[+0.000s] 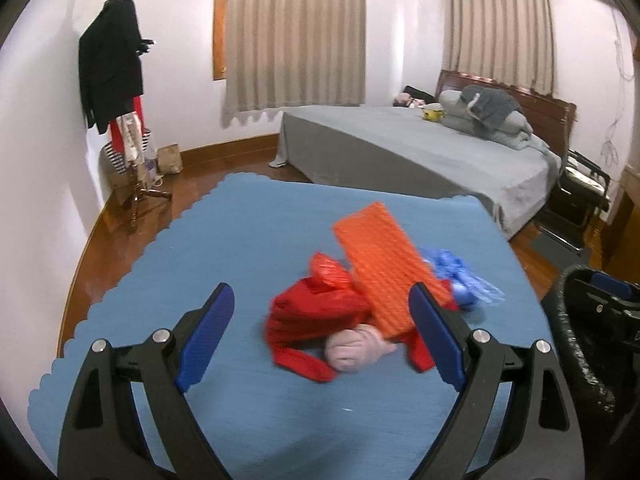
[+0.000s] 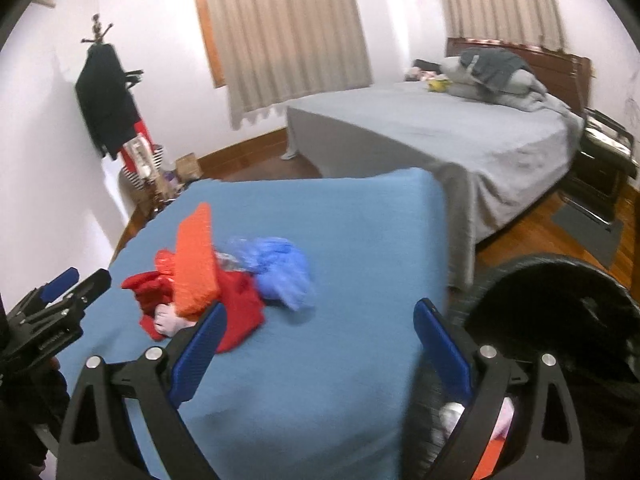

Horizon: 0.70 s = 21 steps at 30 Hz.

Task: Collect trash
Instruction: 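Return to the mat and grasp another orange foam net with the right tool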

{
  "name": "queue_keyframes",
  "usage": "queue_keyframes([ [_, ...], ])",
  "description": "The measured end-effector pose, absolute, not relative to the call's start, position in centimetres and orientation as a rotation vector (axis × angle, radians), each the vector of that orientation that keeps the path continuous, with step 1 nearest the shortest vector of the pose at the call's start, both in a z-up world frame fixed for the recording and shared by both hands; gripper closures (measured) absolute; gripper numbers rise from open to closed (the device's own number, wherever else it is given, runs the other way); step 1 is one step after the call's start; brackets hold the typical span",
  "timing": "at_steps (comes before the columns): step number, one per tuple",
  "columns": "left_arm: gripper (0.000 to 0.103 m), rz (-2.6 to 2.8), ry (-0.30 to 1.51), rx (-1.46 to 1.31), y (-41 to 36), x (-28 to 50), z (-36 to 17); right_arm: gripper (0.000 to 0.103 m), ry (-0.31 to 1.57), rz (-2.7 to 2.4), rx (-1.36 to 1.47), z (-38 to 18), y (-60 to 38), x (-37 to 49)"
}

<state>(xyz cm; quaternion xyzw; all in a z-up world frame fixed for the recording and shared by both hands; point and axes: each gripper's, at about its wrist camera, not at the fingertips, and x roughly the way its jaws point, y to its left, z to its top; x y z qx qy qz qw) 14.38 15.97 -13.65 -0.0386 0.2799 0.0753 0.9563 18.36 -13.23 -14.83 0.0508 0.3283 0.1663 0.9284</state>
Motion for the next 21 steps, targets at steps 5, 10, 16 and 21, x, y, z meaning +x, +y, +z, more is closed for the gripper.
queue_keyframes([
  [5, 0.017, 0.173, 0.57, -0.087, 17.5, 14.5, -13.7, 0.018, 0.682, 0.405, 0.078, -15.3, -9.3, 19.9],
  [10, 0.017, 0.193, 0.572, -0.105, 19.0, 14.8, -14.0, 0.03, 0.714, 0.459, 0.05, -16.4, -6.0, 21.3],
  [16, 0.017, 0.219, 0.573, -0.125, 20.7, 15.2, -14.7, 0.048, 0.752, 0.505, 0.036, -17.4, -3.9, 22.6],
  [21, 0.017, 0.238, 0.577, -0.136, 21.7, 15.4, -15.0, 0.064, 0.769, 0.534, 0.019, -17.8, -2.5, 23.0],
])
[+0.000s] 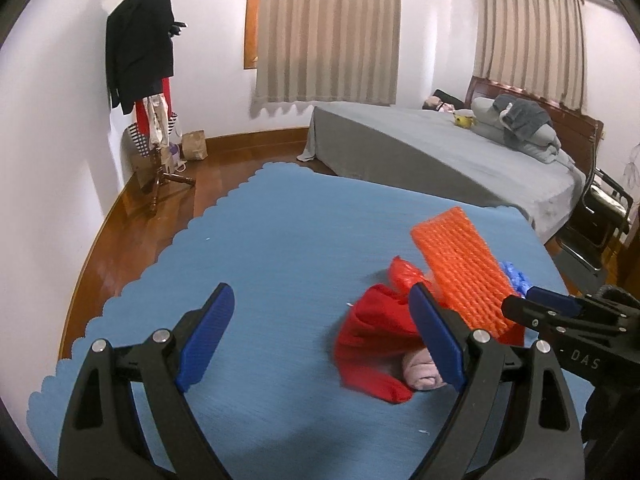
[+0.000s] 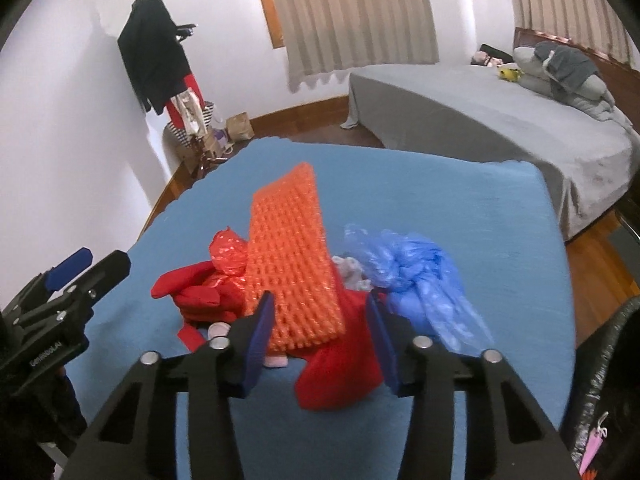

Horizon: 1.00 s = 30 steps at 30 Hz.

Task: Collect trash
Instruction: 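Return to the mat and grasp another orange foam net with the right tool, then grasp the pink rolled sock with the left tool while the right tool holds the net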

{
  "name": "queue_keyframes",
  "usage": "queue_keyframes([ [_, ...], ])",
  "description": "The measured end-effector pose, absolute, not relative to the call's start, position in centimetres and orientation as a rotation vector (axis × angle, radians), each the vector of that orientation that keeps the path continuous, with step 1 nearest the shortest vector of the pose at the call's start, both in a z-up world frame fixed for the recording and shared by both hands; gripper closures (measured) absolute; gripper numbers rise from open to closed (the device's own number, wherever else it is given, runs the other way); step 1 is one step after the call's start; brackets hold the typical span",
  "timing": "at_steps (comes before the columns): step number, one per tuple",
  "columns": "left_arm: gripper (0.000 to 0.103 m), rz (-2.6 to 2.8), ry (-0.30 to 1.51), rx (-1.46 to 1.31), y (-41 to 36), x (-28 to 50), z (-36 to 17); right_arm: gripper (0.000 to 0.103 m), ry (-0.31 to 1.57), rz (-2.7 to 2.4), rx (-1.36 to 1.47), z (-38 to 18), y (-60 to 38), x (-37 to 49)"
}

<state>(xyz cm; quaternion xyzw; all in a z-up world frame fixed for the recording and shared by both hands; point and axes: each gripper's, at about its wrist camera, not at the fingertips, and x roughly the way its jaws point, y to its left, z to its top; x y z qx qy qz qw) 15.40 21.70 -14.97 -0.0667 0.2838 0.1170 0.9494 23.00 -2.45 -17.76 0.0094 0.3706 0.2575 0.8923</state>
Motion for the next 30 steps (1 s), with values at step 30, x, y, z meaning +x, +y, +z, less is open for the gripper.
queue_keyframes([
  [30, 0.028, 0.121, 0.65, -0.136, 16.2, 15.3, -17.8, 0.092, 0.764, 0.539, 0.09, -16.5, -8.6, 18.8],
])
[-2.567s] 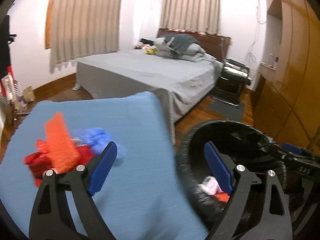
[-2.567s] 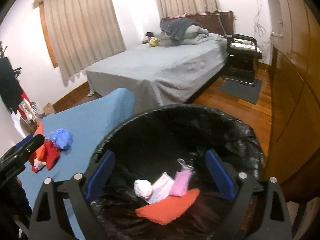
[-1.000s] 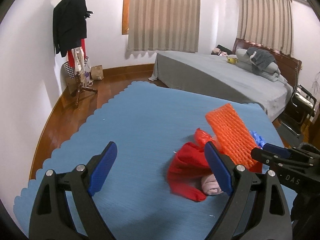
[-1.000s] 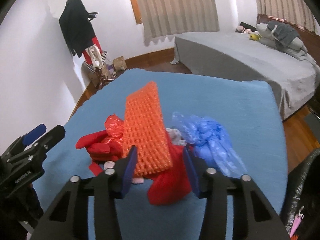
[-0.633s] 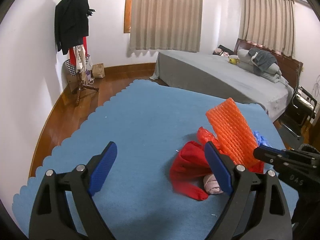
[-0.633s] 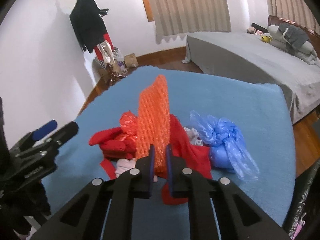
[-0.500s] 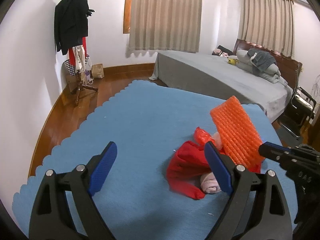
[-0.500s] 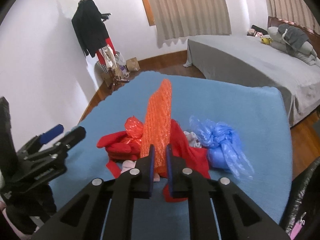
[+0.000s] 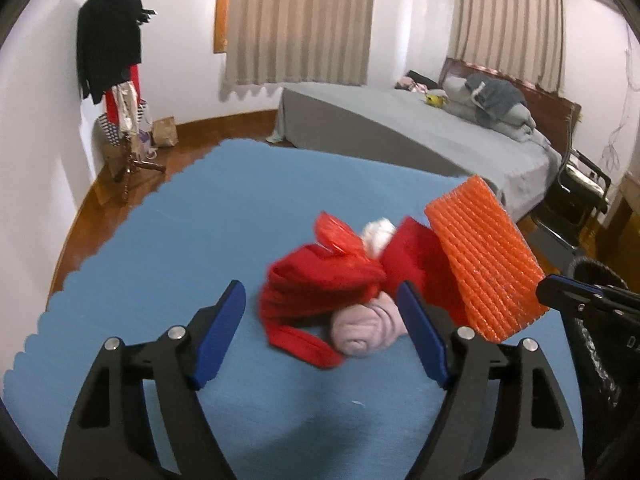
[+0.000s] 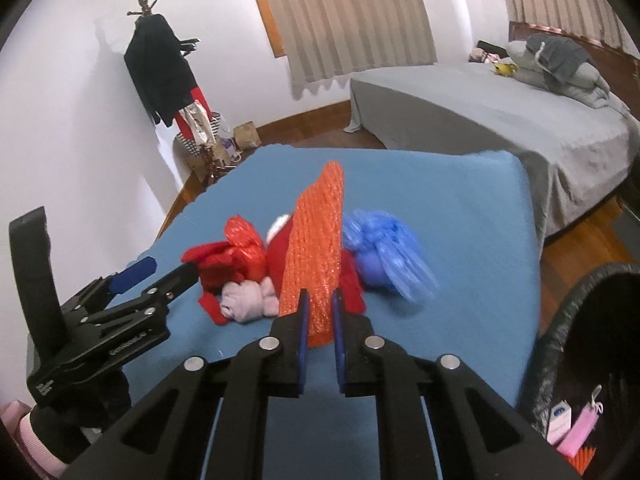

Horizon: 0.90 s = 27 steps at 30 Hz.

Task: Collect trash
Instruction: 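Grasp the pink rolled sock with the left tool while the right tool holds the net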

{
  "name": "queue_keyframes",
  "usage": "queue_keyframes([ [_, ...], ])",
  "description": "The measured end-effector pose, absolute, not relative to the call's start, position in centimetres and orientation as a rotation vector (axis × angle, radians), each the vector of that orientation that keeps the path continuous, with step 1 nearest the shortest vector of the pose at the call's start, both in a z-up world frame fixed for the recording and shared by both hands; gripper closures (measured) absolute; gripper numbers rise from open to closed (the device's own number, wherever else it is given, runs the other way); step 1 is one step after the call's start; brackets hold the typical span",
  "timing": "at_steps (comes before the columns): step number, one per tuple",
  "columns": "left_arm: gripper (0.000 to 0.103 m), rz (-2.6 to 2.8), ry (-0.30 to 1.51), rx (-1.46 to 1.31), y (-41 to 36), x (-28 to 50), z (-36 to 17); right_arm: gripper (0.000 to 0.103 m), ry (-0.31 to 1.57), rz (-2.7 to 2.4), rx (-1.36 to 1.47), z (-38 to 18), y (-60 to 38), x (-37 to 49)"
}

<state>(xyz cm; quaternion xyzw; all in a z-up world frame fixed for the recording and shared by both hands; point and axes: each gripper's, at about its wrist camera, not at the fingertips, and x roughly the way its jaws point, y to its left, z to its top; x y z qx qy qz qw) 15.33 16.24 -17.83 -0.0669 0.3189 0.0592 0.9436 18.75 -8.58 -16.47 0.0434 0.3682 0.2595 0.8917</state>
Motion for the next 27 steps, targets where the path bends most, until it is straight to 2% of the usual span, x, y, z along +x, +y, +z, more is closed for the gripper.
queue_keyframes([
  [14, 0.032, 0.092, 0.764, -0.144, 13.9, 18.7, -21.6, 0.092, 0.814, 0.49, 0.119, -19.1, -11.4, 19.8],
  [16, 0.04, 0.079, 0.786, -0.144, 13.8, 19.1, -21.8, 0.092, 0.82, 0.487, 0.123, -19.4, -11.6, 19.9],
  [17, 0.049, 0.071, 0.798, -0.144, 13.5, 19.3, -22.0, 0.092, 0.821, 0.487, 0.124, -19.5, -11.6, 19.9],
  [20, 0.059, 0.074, 0.801, -0.138, 13.5, 19.3, -22.0, 0.092, 0.819, 0.487, 0.127, -19.4, -11.6, 19.7],
  [27, 0.062, 0.08, 0.75, -0.146, 13.1, 17.2, -20.1, 0.092, 0.792, 0.494, 0.127, -18.6, -11.9, 19.1],
])
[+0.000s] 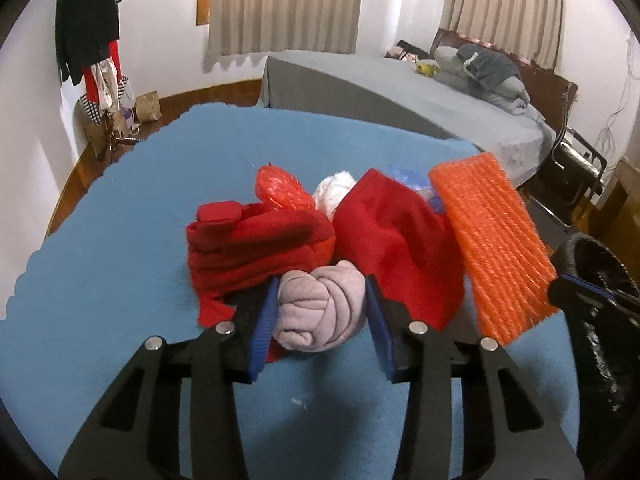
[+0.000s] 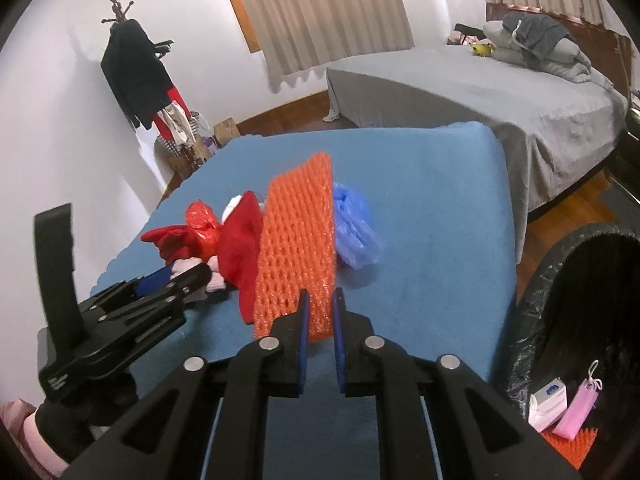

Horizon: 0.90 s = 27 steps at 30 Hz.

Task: Collect trash
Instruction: 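Grasp the pink rolled sock with the left tool while the right tool holds the net, then carry sock and foam net over the bin and open both tools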

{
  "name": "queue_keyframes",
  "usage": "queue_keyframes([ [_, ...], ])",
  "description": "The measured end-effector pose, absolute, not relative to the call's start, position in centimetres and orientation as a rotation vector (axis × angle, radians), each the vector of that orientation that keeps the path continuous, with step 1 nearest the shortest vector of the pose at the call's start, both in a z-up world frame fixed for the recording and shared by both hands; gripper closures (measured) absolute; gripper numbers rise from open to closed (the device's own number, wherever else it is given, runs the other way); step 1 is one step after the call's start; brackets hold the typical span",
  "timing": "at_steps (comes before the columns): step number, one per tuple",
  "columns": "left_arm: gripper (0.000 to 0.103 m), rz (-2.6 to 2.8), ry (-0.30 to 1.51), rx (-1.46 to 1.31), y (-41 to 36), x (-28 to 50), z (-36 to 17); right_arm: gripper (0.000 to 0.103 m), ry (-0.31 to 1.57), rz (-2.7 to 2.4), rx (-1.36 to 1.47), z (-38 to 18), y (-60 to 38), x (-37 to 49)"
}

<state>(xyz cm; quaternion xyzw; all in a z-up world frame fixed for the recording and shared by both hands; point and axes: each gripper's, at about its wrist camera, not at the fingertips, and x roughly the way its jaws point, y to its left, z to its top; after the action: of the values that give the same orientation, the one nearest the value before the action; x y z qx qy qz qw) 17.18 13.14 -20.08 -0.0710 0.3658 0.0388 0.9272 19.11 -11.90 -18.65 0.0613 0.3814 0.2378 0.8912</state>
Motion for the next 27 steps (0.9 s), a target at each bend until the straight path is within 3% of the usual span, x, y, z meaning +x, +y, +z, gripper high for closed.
queue_keyframes([
  [27, 0.062, -0.022, 0.613, -0.112, 8.2, 13.5, -13.1, 0.092, 0.718, 0.438, 0.145, -14.6, -16.2, 16.4],
])
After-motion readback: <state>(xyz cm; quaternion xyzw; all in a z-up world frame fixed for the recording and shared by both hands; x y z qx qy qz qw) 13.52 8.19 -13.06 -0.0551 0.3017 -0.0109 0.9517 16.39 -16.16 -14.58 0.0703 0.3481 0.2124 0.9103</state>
